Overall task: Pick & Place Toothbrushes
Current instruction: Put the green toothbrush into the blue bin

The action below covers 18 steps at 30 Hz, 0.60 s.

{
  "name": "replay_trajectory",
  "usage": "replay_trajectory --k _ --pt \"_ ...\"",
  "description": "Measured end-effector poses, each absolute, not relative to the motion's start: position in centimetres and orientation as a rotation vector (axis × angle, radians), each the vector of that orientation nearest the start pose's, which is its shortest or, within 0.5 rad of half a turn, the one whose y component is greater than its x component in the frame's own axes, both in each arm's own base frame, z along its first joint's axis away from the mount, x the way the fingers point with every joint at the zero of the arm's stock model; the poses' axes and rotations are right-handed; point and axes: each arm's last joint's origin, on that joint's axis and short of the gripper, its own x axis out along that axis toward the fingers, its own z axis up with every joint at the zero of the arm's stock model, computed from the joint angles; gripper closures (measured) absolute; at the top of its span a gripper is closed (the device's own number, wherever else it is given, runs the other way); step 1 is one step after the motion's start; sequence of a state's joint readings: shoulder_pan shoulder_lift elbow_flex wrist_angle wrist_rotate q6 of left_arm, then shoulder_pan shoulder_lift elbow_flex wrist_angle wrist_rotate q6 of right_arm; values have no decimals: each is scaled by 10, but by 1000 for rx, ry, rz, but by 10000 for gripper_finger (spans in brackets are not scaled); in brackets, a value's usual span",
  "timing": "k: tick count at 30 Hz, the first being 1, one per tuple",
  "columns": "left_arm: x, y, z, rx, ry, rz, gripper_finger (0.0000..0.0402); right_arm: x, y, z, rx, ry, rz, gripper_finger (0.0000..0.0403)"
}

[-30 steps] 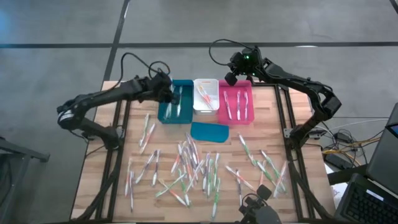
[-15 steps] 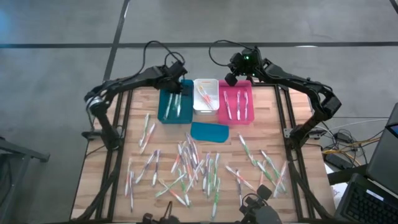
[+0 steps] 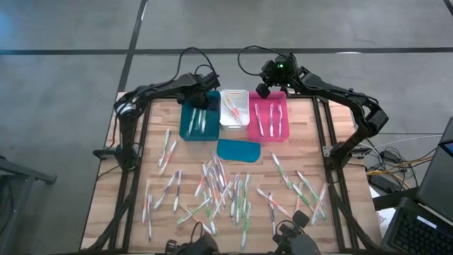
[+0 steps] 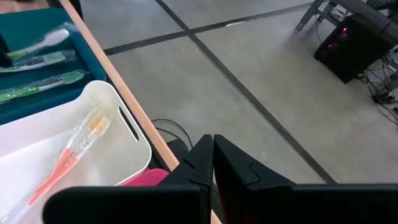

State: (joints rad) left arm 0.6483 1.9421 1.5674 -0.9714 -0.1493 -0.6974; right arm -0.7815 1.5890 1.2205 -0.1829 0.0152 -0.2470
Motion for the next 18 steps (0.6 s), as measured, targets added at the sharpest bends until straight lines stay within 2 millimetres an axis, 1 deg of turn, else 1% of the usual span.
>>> replay_trajectory --k 13,18 --pt "312 243 193 -912 1139 1150 369 253 -252 284 -16 617 -704 394" --pt "311 243 191 -910 1146 1149 362 253 -252 283 -16 618 -703 394"
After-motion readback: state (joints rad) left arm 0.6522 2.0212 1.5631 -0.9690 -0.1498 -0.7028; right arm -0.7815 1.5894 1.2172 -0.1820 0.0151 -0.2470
